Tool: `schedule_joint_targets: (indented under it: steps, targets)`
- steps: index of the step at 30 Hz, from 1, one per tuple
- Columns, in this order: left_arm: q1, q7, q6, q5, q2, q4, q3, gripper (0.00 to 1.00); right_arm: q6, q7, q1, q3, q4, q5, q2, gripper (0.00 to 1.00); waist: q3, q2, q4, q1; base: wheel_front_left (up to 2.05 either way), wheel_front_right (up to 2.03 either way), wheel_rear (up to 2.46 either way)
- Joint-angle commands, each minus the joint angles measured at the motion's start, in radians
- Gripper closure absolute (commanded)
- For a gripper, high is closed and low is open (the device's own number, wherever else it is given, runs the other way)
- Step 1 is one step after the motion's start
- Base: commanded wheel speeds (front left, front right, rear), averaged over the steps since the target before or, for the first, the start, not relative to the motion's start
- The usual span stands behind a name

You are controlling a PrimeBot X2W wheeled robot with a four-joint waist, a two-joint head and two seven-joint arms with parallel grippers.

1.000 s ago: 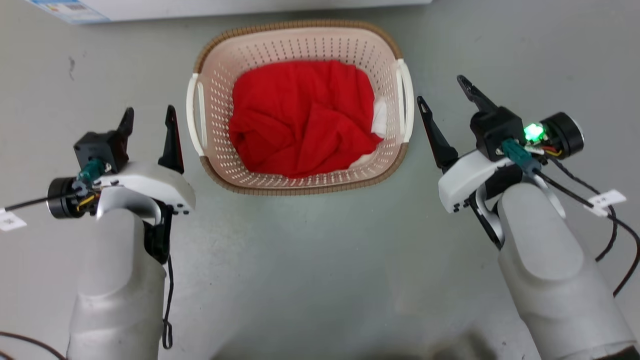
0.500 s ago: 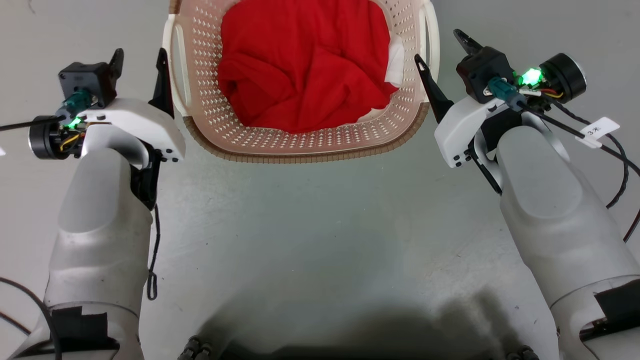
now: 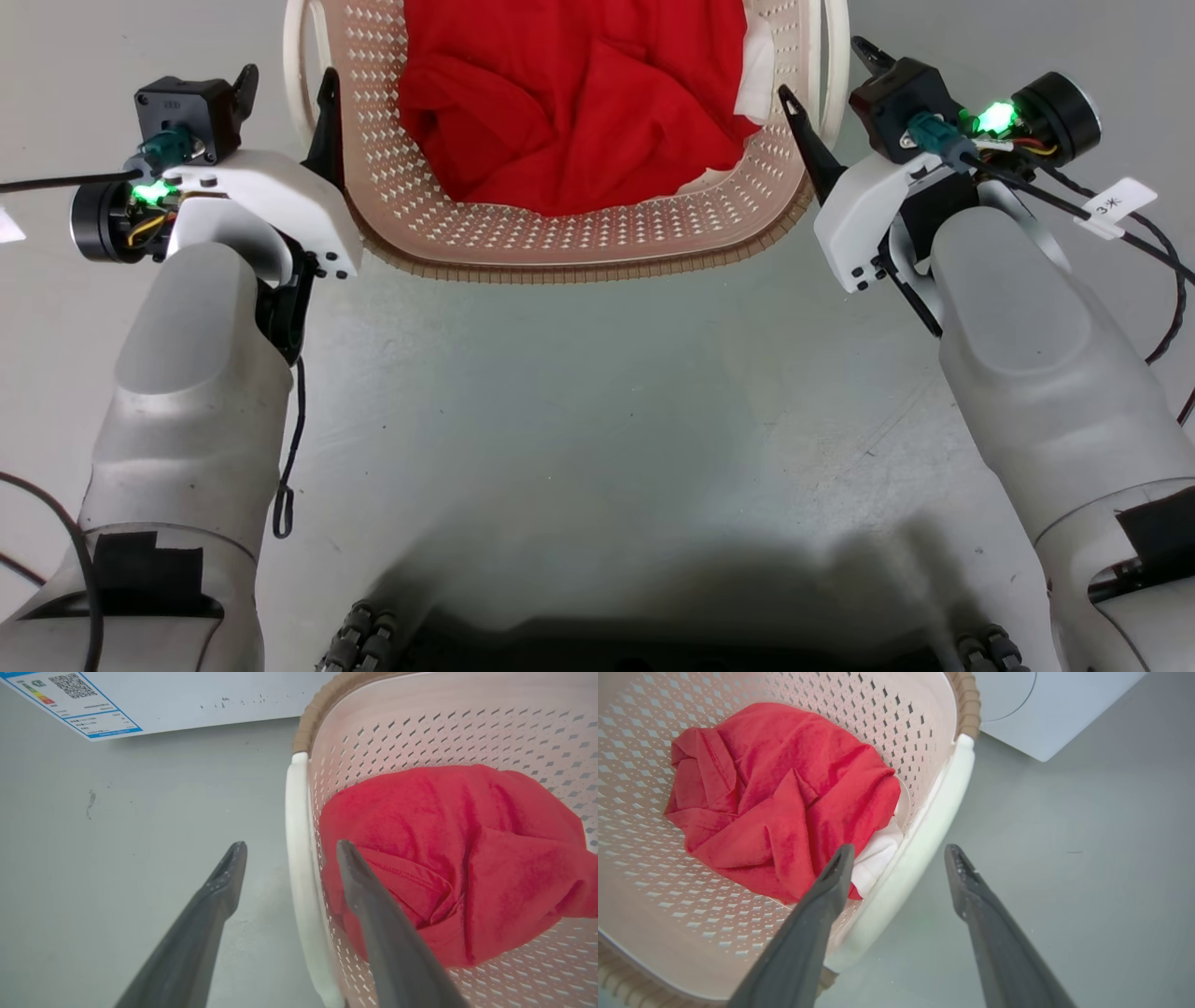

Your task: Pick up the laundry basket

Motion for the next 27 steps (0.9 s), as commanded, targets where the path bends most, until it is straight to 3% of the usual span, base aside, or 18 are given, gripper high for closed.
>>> schedule_joint_targets:
  steps: [1,16,17,18,19,27]
  targets:
    - [-0.019,-0.003,0.001,-0.009,0.005,0.009,-0.009,0.00,-0.001,-0.002,-0.021,0.004,0.008,0.006,-0.002,0.00,0.012,0.0000,0.000,0.0000,0.00,0.00,0.00]
    - [-0.078,-0.003,0.001,-0.034,0.009,0.077,-0.069,0.00,-0.001,-0.002,-0.048,0.030,0.035,0.039,-0.002,0.00,0.055,0.0000,-0.002,0.0000,0.00,0.00,0.00]
    - [-0.082,-0.003,0.001,-0.032,0.010,0.083,-0.071,0.29,-0.001,-0.002,-0.051,0.035,0.037,0.042,-0.002,0.38,0.057,0.0000,-0.002,0.0000,0.00,0.00,0.00]
    - [-0.085,-0.003,0.002,-0.027,0.011,0.089,-0.073,0.94,-0.001,-0.002,-0.053,0.040,0.035,0.046,-0.002,1.00,0.059,0.0000,-0.003,0.0000,0.00,0.00,0.00]
    - [-0.093,-0.003,0.002,-0.027,-0.002,0.110,-0.080,1.00,-0.001,-0.001,-0.060,0.057,0.047,0.054,-0.005,1.00,0.061,0.0000,-0.002,0.0000,0.00,0.00,0.00]
    - [-0.091,-0.003,0.000,-0.033,-0.007,0.118,-0.083,1.00,0.005,-0.003,-0.049,0.069,0.058,0.065,-0.007,1.00,0.039,0.0000,0.002,0.0000,0.00,0.00,0.00]
